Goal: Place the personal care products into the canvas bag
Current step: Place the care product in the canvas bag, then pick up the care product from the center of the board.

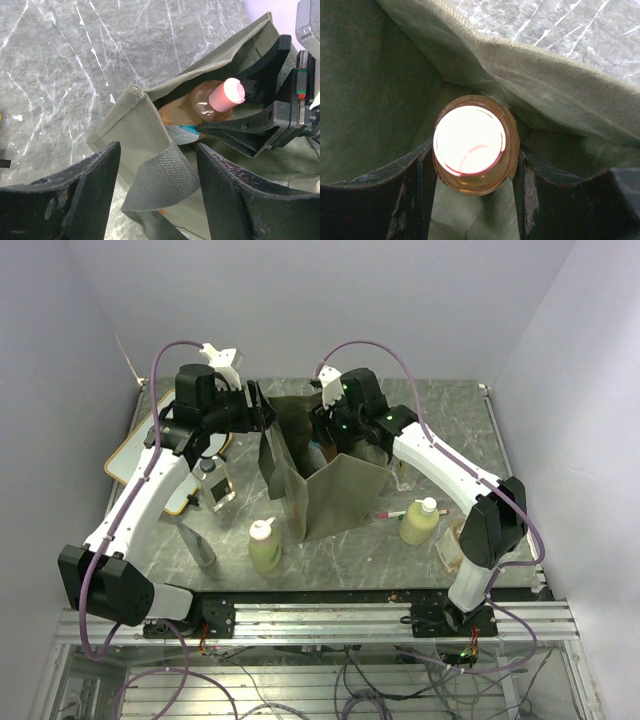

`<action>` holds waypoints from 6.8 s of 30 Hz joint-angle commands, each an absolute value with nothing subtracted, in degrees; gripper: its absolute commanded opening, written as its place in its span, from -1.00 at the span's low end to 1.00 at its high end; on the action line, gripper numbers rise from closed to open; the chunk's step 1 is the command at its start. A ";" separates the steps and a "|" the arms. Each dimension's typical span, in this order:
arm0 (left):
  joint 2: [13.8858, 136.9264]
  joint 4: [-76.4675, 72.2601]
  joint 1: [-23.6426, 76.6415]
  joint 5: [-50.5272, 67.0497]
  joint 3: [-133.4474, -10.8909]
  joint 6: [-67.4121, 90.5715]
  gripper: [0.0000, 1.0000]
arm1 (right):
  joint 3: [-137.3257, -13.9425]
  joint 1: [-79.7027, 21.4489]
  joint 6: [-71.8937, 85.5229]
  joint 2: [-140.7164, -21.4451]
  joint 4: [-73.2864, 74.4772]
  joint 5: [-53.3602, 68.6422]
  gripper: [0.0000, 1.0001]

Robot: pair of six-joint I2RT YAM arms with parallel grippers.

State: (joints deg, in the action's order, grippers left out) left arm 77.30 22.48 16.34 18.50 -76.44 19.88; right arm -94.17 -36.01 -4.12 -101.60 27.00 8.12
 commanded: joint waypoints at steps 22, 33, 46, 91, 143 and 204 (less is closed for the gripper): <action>76.25 16.75 17.20 22.06 -70.97 18.28 -0.57 | -85.96 -35.91 -3.38 -98.62 13.38 -4.79 -1.00; 75.40 18.97 17.23 20.17 -71.85 16.82 -0.86 | -82.54 -34.53 -5.24 -98.44 10.40 -7.08 -1.00; 76.16 19.70 17.57 20.25 -71.86 14.92 -0.86 | -78.51 -33.66 -6.59 -100.07 9.49 -5.86 -0.92; 77.54 16.89 17.93 22.38 -70.49 15.77 -0.86 | -89.65 -33.77 -6.95 -102.11 19.27 -1.37 0.83; 64.89 23.35 16.61 16.60 -72.11 1.01 0.76 | -94.19 -33.69 -18.13 -77.21 28.99 11.34 0.85; 58.06 53.32 38.28 18.10 -57.55 -33.62 0.99 | -82.37 -15.91 -26.19 -67.53 40.07 22.69 0.87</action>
State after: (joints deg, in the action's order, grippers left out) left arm 57.74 57.80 37.21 19.31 -58.02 -35.59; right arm -82.37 -16.34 -26.17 -66.81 41.06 22.59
